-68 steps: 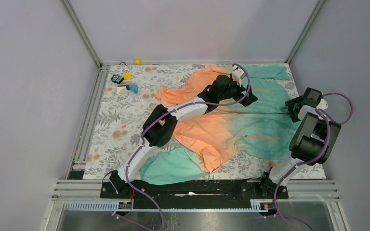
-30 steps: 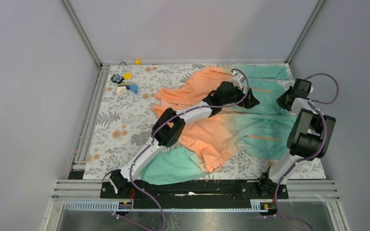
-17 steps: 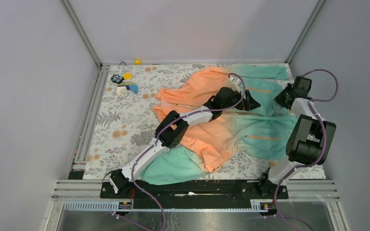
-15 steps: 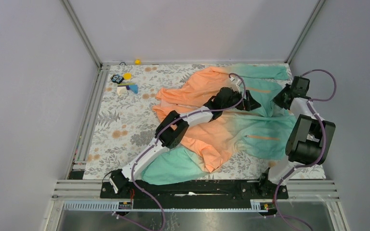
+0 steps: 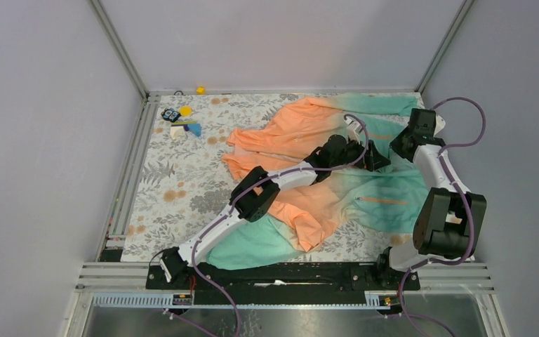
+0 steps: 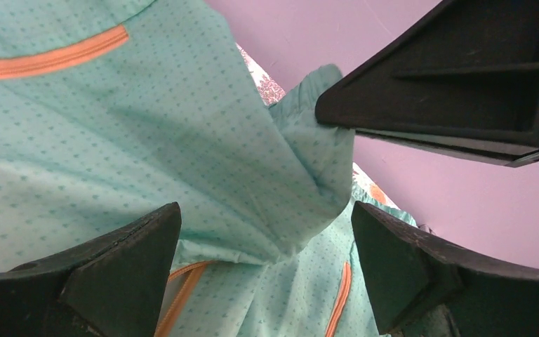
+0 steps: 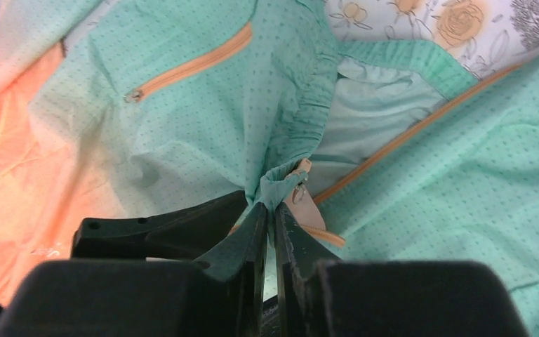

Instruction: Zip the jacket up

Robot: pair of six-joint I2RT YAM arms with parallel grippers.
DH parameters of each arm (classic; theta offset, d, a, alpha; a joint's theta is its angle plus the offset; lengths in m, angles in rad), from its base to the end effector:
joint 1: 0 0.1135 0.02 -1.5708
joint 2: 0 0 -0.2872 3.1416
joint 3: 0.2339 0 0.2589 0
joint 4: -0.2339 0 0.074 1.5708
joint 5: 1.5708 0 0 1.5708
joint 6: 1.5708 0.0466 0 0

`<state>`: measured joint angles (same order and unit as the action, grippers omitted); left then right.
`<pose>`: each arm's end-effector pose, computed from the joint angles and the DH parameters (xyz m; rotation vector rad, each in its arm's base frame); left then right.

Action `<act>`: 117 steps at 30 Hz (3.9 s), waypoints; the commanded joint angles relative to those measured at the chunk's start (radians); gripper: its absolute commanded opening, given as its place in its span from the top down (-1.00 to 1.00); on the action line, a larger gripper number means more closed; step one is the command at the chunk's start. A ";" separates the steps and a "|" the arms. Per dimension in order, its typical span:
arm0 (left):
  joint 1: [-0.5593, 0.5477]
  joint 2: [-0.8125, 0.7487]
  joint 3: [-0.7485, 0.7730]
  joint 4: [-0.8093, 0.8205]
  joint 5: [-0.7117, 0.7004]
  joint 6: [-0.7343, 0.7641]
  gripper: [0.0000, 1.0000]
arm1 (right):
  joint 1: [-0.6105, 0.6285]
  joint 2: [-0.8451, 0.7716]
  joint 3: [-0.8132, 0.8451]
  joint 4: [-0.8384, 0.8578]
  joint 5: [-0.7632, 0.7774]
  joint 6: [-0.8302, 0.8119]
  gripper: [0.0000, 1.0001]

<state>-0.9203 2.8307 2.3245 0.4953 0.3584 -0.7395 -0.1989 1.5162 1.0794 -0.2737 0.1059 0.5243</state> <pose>0.3869 -0.5355 0.1304 0.4815 1.7555 -1.5269 0.3413 -0.0738 0.2696 0.8571 2.1095 0.0501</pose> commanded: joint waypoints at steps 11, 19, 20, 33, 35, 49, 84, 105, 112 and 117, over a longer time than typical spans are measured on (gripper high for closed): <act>-0.058 -0.027 0.050 0.083 -0.156 0.149 -0.70 | 0.057 -0.096 0.064 -0.173 0.152 -0.012 0.74; -0.060 -0.042 0.022 0.117 -0.119 0.177 0.06 | 0.061 -0.102 0.071 -0.179 0.131 -0.086 0.60; -0.058 -0.059 -0.005 0.132 -0.114 0.173 0.11 | 0.061 -0.112 0.060 -0.159 0.112 -0.127 0.49; 0.006 -0.016 -0.065 0.249 -0.005 -0.170 0.91 | -0.159 -0.214 -0.174 0.246 -0.454 -0.110 -0.37; 0.013 -0.004 -0.066 0.274 0.002 -0.217 0.92 | -0.212 -0.217 -0.245 0.365 -0.553 -0.059 -0.47; 0.023 0.040 -0.038 0.292 0.002 -0.304 0.91 | -0.283 0.006 -0.350 0.811 -0.820 0.160 -0.40; 0.048 0.030 -0.047 0.308 0.049 -0.352 0.93 | -0.318 0.153 -0.398 0.986 -0.856 0.160 0.15; 0.048 0.027 -0.059 0.312 0.049 -0.357 0.93 | -0.316 0.142 -0.412 1.098 -0.921 0.234 0.54; 0.060 -0.022 -0.078 0.295 0.048 -0.281 -0.03 | -0.311 0.032 -0.381 0.778 -0.849 0.097 0.89; 0.060 -0.033 -0.072 0.319 0.067 -0.248 -0.39 | -0.302 0.003 -0.371 0.743 -0.862 0.093 0.90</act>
<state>-0.8677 2.8761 2.2421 0.7494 0.3904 -1.0351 -0.5114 1.5623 0.6746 0.5457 -0.7559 0.6640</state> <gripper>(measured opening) 0.681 0.141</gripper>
